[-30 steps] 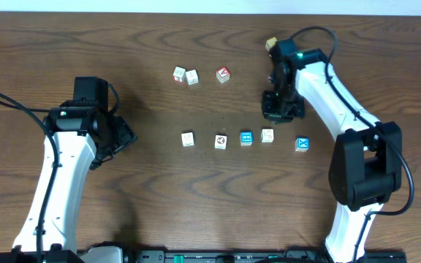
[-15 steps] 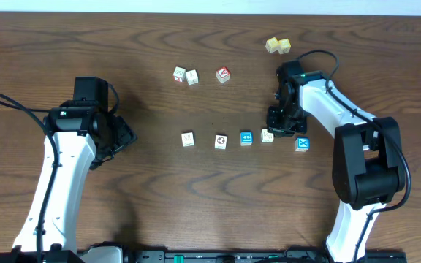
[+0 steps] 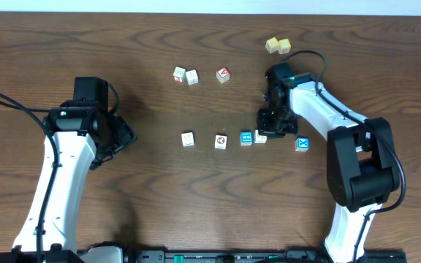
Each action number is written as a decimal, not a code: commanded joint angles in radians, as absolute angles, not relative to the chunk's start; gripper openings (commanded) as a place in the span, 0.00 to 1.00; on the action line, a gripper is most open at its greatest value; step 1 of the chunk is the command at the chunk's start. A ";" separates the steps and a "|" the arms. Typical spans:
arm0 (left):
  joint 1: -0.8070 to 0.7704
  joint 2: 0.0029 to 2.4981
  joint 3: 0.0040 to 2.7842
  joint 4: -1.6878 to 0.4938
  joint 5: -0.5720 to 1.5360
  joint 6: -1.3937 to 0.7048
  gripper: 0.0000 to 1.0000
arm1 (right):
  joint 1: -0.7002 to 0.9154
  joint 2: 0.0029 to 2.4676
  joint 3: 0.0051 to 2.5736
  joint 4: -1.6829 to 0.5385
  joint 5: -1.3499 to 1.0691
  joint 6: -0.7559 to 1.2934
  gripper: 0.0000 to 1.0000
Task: Lift 5 blocks
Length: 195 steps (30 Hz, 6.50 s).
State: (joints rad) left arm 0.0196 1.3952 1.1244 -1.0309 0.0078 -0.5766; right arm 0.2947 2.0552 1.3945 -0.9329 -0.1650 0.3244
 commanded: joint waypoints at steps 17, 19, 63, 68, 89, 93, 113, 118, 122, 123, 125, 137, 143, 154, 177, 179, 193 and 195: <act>0.024 1.391 1.135 -1.035 -0.009 -0.582 0.77 | 0.327 2.059 1.391 -0.885 -0.175 0.173 0.01; 0.024 1.391 1.135 -1.035 -0.009 -0.582 0.77 | 0.334 2.059 1.391 -0.881 -0.175 0.166 0.01; 0.024 1.391 1.135 -1.035 -0.009 -0.582 0.77 | 0.296 2.059 1.581 -1.161 -0.146 0.360 0.01; 0.024 1.391 1.135 -1.035 -0.009 -0.582 0.77 | 0.220 2.059 1.758 -1.359 -0.023 0.316 0.03; 0.024 1.391 1.135 -1.035 -0.009 -0.582 0.77 | 0.105 2.059 1.528 -1.303 -0.088 0.175 0.70; 0.024 1.391 1.135 -1.035 -0.009 -0.582 0.77 | 0.105 2.059 1.489 -1.276 -0.088 0.175 0.50; 0.024 1.391 1.135 -1.035 -0.009 -0.582 0.77 | 0.106 2.059 1.443 -1.222 -0.033 0.158 0.54; 0.024 1.391 1.135 -1.035 -0.009 -0.582 0.77 | 0.106 2.059 1.443 -1.222 -0.034 0.155 0.54; 0.024 1.391 1.135 -1.035 -0.009 -0.582 0.77 | 0.107 2.059 1.442 -1.223 -0.035 0.156 0.53; 0.024 1.391 1.135 -1.035 -0.009 -0.582 0.77 | 0.106 2.059 1.441 -1.222 -0.035 0.156 0.52; 0.024 1.391 1.135 -1.035 -0.009 -0.582 0.77 | 0.107 2.059 1.433 -1.213 -0.036 0.161 0.50; 0.024 1.391 1.135 -1.035 -0.009 -0.582 0.77 | 0.107 2.059 1.399 -1.148 -0.125 0.160 0.34; 0.024 1.391 1.135 -1.035 -0.009 -0.582 0.77 | 0.122 2.059 1.399 -1.098 -0.242 0.173 0.31; 0.024 1.391 1.135 -1.035 -0.009 -0.582 0.77 | 0.244 2.059 1.399 -0.990 -0.244 0.319 0.31; 0.024 1.391 1.135 -1.035 -0.009 -0.582 0.77 | 0.301 2.059 1.448 -1.028 -0.166 0.347 0.38; 0.024 1.391 1.135 -1.035 -0.009 -0.582 0.77 | 0.296 2.059 1.474 -1.056 -0.166 0.347 0.40; 0.024 1.391 1.135 -1.035 -0.009 -0.582 0.77 | 0.234 2.059 1.659 -1.224 -0.085 0.336 0.51; 0.024 1.391 1.135 -1.035 -0.009 -0.582 0.77 | 0.191 2.059 1.678 -1.244 -0.075 0.336 0.50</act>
